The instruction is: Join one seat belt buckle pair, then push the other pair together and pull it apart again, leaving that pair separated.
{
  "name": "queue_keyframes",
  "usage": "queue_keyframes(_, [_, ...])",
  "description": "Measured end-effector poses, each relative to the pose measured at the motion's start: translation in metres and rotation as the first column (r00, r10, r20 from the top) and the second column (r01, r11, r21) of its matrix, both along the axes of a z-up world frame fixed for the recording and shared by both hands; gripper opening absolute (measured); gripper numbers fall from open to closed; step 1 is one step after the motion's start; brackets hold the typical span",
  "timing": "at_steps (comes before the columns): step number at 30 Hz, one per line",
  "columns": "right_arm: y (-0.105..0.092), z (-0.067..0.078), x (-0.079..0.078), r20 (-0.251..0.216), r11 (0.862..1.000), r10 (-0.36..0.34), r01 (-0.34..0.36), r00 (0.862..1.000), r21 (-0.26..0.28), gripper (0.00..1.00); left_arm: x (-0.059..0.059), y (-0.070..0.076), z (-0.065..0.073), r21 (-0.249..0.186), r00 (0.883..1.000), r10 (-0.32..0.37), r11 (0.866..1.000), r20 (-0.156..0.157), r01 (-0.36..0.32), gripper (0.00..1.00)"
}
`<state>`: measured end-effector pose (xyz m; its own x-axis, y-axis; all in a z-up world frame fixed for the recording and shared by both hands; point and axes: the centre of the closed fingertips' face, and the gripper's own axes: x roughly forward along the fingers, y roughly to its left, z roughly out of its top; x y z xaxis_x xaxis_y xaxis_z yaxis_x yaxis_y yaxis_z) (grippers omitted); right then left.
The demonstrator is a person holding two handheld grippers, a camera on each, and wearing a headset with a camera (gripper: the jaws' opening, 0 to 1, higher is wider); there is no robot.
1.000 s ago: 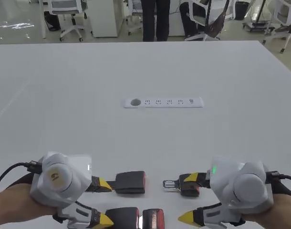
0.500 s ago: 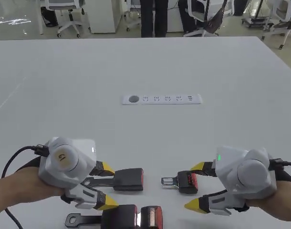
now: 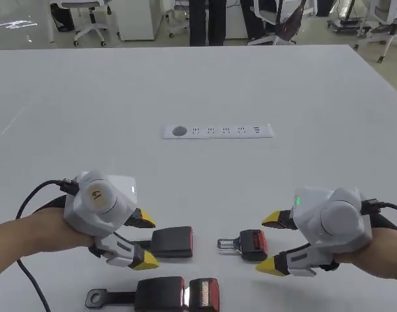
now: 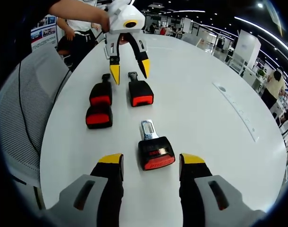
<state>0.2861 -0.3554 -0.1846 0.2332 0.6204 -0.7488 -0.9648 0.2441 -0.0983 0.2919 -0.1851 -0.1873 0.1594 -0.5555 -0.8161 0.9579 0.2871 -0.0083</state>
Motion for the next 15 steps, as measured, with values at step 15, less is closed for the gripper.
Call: queue_keyframes(15, [-0.003, -0.017, 0.008, -0.035, 0.99, 0.115, -0.117, 0.993, -0.074, 0.39, 0.0, -0.006, -0.013, 0.09, 0.993, -0.096, 0.991, -0.062, 0.102, 0.41])
